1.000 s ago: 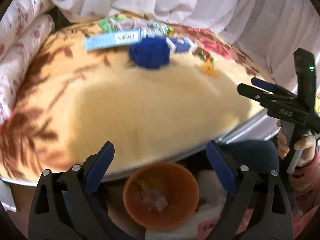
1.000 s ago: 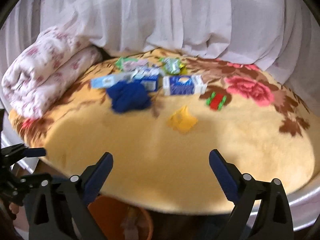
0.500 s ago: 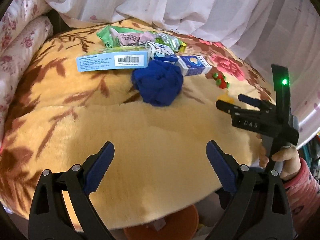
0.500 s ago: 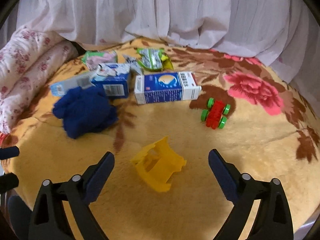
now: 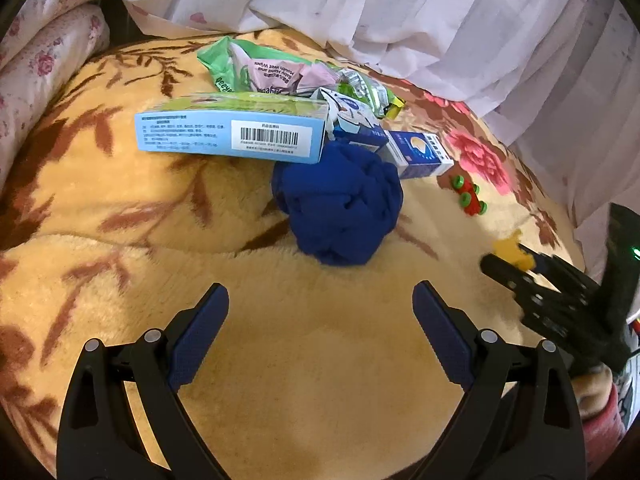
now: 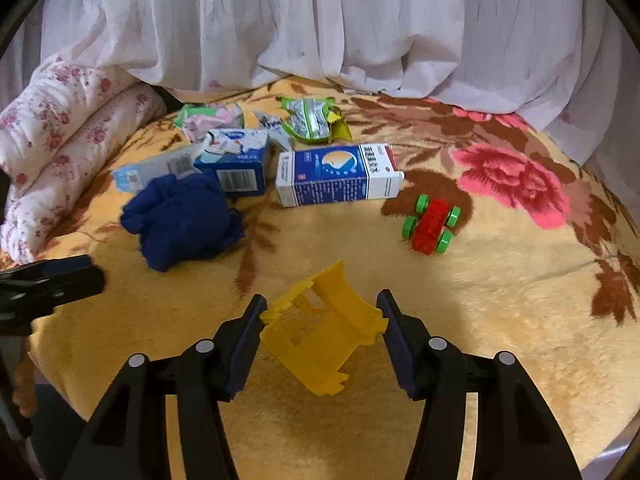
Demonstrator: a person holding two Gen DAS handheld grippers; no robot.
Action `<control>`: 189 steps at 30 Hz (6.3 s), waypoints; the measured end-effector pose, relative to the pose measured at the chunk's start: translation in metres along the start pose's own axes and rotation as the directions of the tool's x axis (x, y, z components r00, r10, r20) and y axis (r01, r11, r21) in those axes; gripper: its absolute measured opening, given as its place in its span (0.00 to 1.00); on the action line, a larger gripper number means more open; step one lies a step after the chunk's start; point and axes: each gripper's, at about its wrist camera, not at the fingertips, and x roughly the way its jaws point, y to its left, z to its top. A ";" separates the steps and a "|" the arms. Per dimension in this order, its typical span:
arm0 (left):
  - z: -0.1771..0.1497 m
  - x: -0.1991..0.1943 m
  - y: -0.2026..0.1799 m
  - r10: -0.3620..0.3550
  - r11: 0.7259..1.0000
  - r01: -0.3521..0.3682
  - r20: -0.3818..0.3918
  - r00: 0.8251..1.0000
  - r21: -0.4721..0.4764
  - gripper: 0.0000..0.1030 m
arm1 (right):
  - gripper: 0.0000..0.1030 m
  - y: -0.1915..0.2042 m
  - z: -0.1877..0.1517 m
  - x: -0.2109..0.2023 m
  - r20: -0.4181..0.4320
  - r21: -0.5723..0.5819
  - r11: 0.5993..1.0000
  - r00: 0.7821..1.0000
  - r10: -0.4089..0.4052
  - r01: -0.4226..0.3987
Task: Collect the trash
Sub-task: 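Grasp the yellow plastic piece with the right tool while the left tool reaches the blue cloth, then grasp the blue knit cloth with the left tool and lift it, then lower the cloth and yellow piece into the orange bin and open both tools, then grasp the green-and-blue cardboard box with the left tool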
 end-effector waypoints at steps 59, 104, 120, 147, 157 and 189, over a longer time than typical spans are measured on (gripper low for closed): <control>-0.044 -0.100 -0.059 -0.011 0.980 -0.013 0.122 0.992 0.197 0.55 | 0.55 0.058 -0.027 -0.148 0.218 -0.124 0.985 0.965 0.145 -0.120; -0.243 0.005 0.011 0.063 0.994 -0.013 -0.451 0.890 0.112 0.55 | 0.55 0.111 -0.196 -0.040 -0.339 -0.155 0.951 0.919 0.203 -0.267; -0.242 0.019 0.012 0.075 0.996 -0.038 -0.485 0.871 0.085 0.78 | 0.75 0.115 -0.198 -0.019 -0.372 -0.140 0.955 0.908 0.194 -0.262; -0.232 0.010 0.013 0.087 0.995 -0.054 -0.459 0.884 0.084 0.78 | 0.75 0.101 -0.186 -0.033 -0.348 -0.127 0.958 0.916 0.201 -0.258; -0.220 -0.011 0.004 0.083 0.994 -0.044 -0.414 0.907 0.104 0.78 | 0.75 0.097 -0.173 -0.049 -0.299 -0.118 0.957 0.928 0.221 -0.266; 0.044 -0.016 0.110 -0.197 0.897 0.186 0.013 0.980 -0.401 0.87 | 0.77 0.072 -0.116 -0.073 -0.142 -0.080 0.958 0.954 0.263 -0.276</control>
